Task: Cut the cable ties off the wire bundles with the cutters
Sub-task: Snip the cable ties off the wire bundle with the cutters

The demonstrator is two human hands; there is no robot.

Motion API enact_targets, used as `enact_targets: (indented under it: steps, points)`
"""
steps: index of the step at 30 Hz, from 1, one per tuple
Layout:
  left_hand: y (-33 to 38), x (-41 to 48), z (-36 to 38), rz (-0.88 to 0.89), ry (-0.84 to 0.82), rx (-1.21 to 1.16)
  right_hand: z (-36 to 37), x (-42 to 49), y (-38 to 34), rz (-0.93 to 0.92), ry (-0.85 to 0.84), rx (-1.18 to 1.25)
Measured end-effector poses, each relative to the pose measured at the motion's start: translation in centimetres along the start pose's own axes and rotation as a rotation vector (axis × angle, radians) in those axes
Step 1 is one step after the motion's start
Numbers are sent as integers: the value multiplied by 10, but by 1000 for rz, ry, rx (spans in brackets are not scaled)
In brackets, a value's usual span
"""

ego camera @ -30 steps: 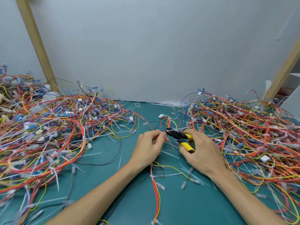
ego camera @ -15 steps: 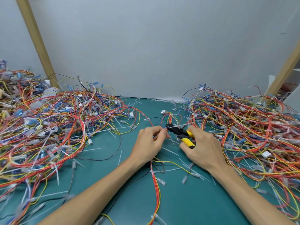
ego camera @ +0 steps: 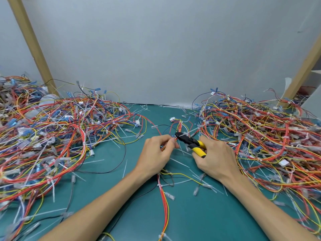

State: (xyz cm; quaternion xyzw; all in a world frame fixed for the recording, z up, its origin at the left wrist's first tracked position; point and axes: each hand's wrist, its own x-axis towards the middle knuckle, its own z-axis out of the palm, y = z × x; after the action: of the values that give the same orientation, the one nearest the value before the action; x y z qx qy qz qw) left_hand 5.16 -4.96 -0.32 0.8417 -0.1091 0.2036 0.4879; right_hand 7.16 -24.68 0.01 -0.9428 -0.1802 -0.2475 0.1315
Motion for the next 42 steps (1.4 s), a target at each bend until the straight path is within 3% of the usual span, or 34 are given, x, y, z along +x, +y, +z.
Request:
enact_targets:
  steps: [42]
  points:
    - [-5,1,2,7,-17,-4,5,1,4,25,10,-6]
